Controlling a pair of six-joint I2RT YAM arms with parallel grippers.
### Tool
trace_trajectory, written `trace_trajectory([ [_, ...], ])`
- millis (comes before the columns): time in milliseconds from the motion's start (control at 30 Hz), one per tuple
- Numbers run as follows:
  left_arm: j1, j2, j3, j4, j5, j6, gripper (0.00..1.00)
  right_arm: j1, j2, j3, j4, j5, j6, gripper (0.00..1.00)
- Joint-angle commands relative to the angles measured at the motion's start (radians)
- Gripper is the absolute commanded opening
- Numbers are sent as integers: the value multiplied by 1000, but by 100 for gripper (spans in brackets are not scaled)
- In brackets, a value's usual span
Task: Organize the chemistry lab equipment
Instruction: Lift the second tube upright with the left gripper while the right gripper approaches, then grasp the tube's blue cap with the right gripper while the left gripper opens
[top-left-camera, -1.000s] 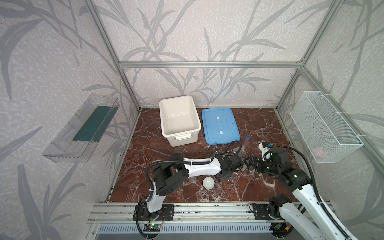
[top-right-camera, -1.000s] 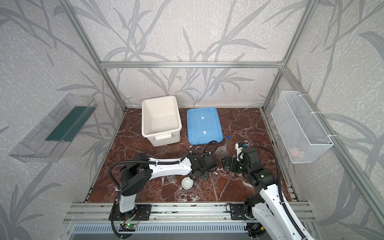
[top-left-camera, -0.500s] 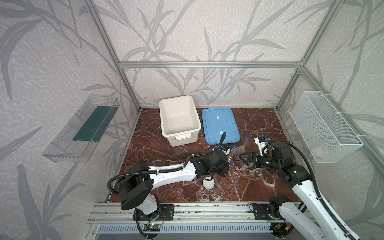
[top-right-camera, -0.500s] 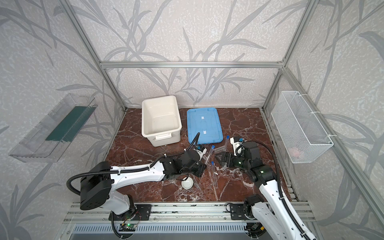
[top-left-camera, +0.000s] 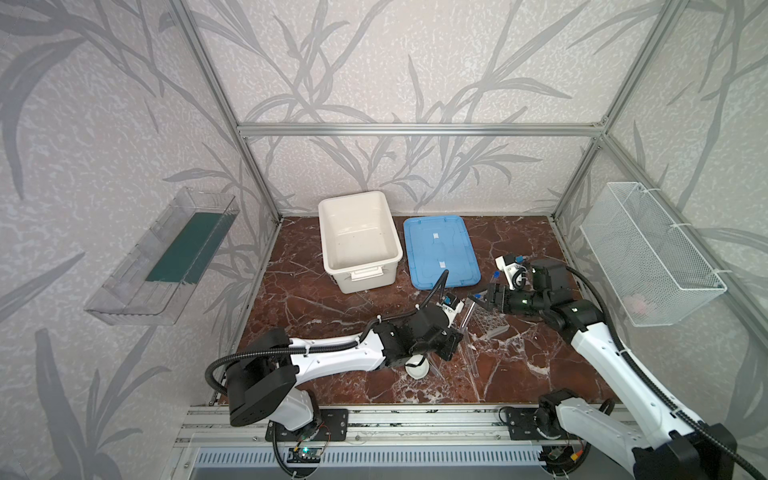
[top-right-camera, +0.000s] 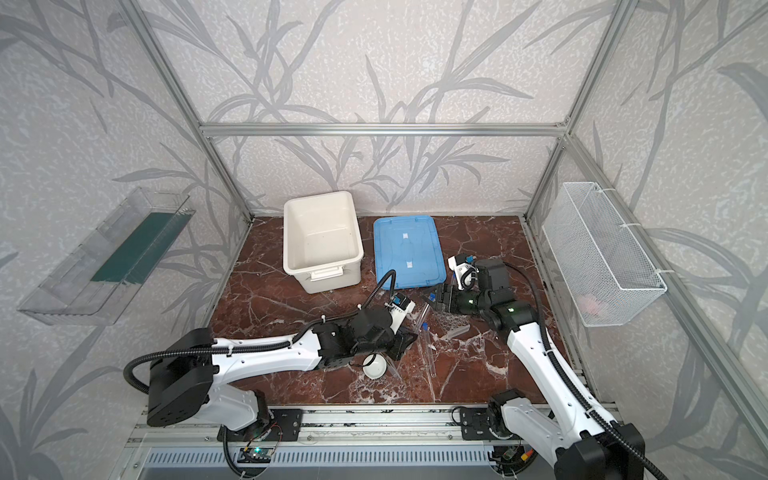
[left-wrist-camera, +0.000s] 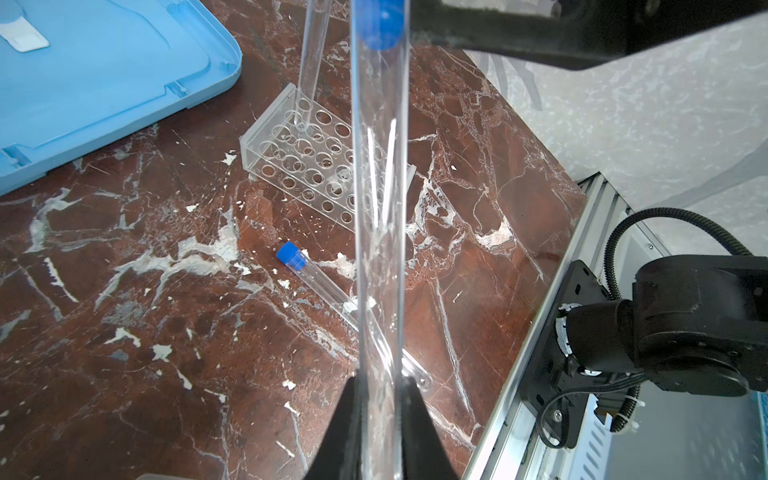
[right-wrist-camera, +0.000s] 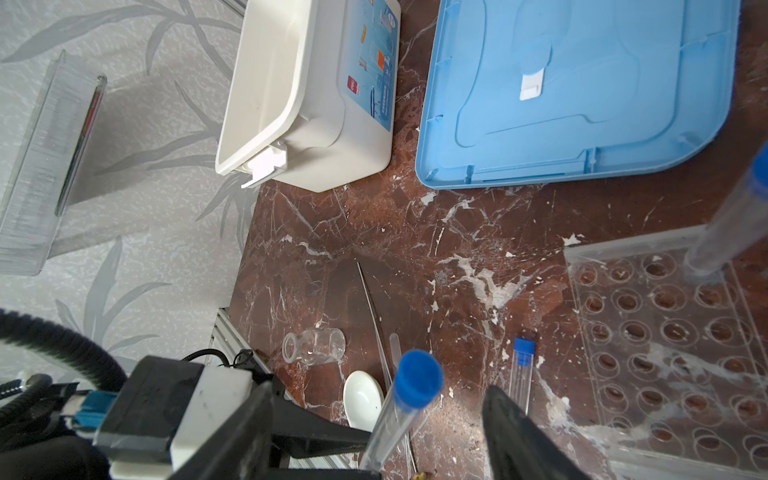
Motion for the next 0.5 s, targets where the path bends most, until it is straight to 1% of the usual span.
trace_trajectory([
  [0,-5,-43,-20,42,-11,20,16,-1,26,25,0,-41,0,65],
  [100,-4,-52,-23,43,-12,23,16,0,51,25,9,-53,9,57],
  [267,-5,-45,-23,58,0,23,16,5,79,24,20,-57,9,54],
  [367,-7,-28,-11,55,13,24,16,9,90,18,41,-63,17,46],
  [433,-8,-20,-10,55,6,24,16,13,92,17,44,-65,26,43],
  [467,-7,-20,-7,51,4,27,16,14,92,15,49,-67,31,40],
])
